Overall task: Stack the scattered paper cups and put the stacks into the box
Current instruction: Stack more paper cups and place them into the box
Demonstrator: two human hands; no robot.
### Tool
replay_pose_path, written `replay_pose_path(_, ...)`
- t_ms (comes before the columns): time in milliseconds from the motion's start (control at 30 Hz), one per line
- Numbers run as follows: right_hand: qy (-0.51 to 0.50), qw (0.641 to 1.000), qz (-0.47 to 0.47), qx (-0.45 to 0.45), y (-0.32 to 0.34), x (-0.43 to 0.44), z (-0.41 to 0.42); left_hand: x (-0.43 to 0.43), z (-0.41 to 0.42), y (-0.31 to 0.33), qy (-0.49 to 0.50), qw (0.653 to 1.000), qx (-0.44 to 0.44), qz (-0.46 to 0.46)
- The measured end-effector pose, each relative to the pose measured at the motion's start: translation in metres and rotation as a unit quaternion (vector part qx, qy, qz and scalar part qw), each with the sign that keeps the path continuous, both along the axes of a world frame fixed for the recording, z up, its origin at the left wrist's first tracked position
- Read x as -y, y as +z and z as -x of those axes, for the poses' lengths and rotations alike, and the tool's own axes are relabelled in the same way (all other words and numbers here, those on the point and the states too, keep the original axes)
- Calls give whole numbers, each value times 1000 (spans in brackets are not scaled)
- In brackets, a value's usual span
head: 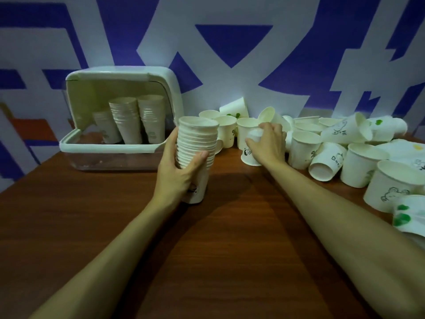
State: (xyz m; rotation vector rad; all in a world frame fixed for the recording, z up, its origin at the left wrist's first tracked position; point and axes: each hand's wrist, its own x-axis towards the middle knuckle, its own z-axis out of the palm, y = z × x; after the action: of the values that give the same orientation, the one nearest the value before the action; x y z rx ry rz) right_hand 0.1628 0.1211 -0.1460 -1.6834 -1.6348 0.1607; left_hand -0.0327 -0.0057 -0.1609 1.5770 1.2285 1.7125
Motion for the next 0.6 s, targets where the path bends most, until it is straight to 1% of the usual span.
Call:
replay_pose_path(100,16,999,14,-48,9,14,2,5,2,-3,8,1000,1,-1)
replay_pose_path(167,37,994,7,-99,18,28,2,9,3,-2,10,1000,-3,1)
replay_pose_path(233,58,982,-21,-176,30,43,3,16,5,-1,10,1000,-3,4)
replay_pose_path(267,69,971,-37,-226,36,50,5,18,7,-1,10,1000,0,8)
replay_pose_path(300,84,953,-47,-288,43,57,8,21,9,0,11,1000,2,13)
replay_pose_path(333,106,926,-47,-359,49,64,12,23,11,1,9,1000,3,18)
replay_pose_path(367,133,891,-38,-432,55,71,16,25,12,1,6,1000,3,20)
replay_pose_path(433,206,805,-14,-556,64,84,26,27,12,1,2,1000,6,20)
replay_pose_path(467,243,763,0,-598,67,92,32,27,11,0,4,1000,9,17)
replay_pose_path(500,278,730,17,-624,69,98,38,27,11,-1,5,1000,13,14)
replay_pose_path(533,312,708,37,-632,70,104,44,26,10,-2,6,1000,16,12)
replay_pose_path(567,342,701,52,-623,69,107,49,26,9,-2,7,1000,17,12)
replay_pose_path(600,365,714,60,-595,68,109,53,26,9,-3,7,1000,15,13)
